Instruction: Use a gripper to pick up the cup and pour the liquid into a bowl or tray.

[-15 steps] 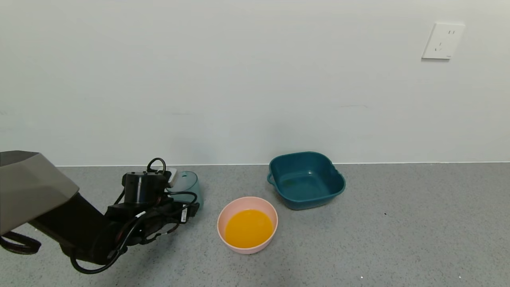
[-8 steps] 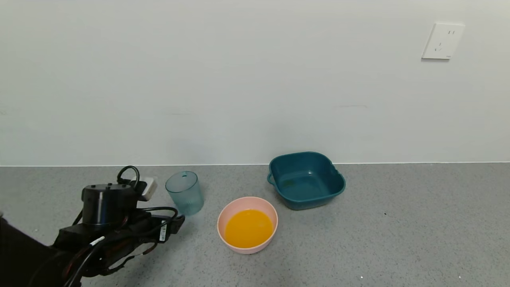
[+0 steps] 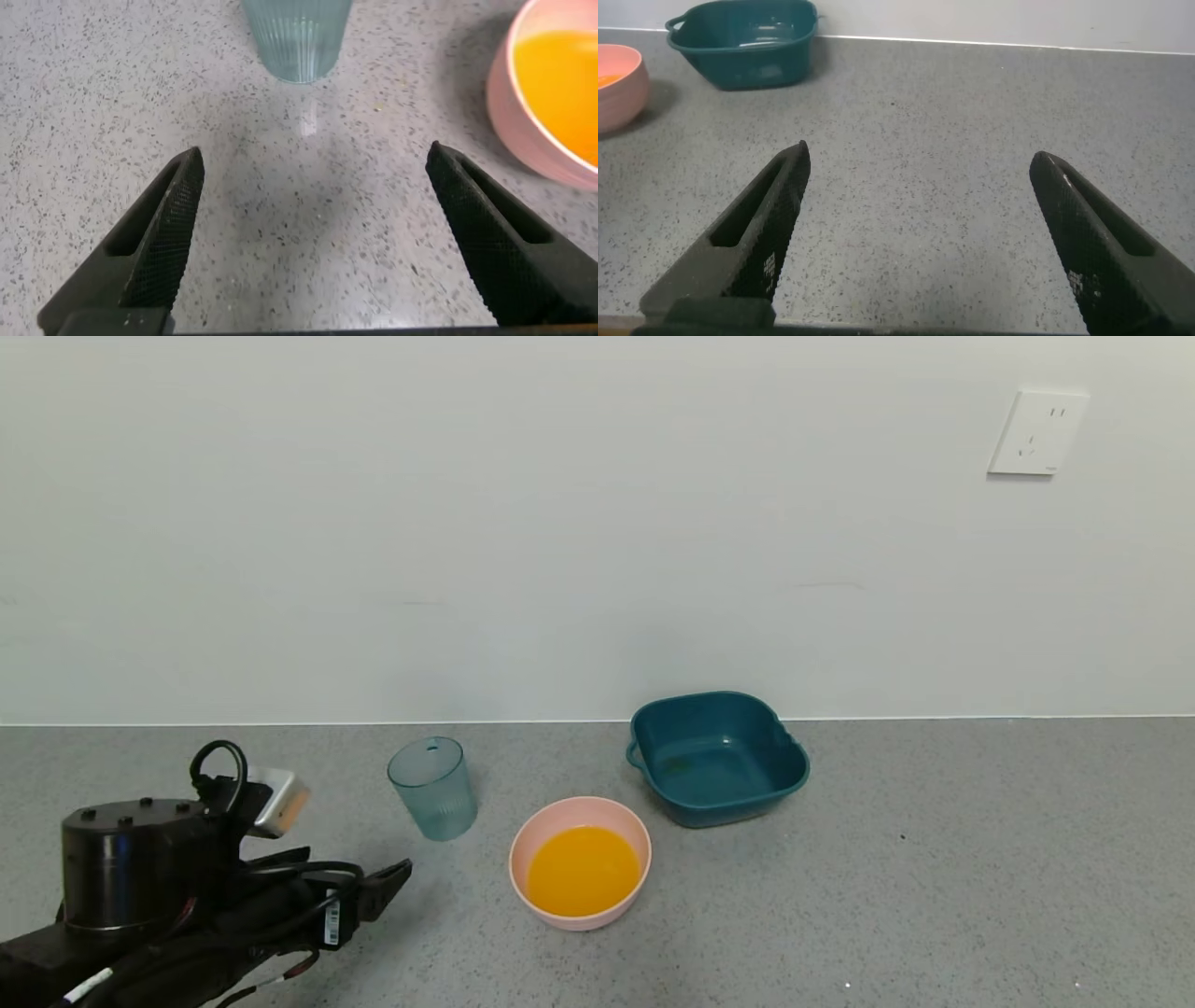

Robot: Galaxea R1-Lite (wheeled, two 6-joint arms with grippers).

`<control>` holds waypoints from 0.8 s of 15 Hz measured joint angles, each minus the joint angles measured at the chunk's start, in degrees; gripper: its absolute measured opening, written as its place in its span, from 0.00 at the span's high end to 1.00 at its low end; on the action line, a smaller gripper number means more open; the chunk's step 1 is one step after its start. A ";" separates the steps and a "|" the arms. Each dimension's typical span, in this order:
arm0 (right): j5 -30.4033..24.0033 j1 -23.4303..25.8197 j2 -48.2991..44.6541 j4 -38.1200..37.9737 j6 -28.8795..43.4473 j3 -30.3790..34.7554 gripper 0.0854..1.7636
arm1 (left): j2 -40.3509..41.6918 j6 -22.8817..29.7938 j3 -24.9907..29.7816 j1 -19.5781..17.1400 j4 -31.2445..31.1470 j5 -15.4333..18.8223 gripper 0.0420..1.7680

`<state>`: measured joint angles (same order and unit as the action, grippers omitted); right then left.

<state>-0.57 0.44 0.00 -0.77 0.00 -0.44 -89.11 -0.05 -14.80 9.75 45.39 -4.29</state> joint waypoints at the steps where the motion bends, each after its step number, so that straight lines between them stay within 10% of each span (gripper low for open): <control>1: 0.00 0.00 0.00 0.00 0.00 0.00 0.03 | 1.51 0.00 0.96 0.00 -0.02 0.61 0.03; 12: 0.00 0.00 0.00 -0.02 0.00 0.00 0.03 | 19.91 -0.13 11.58 -0.39 -2.15 7.05 0.03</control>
<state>-0.57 0.44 0.00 -0.79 0.00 -0.44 -69.21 -0.18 -3.22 9.36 43.24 2.76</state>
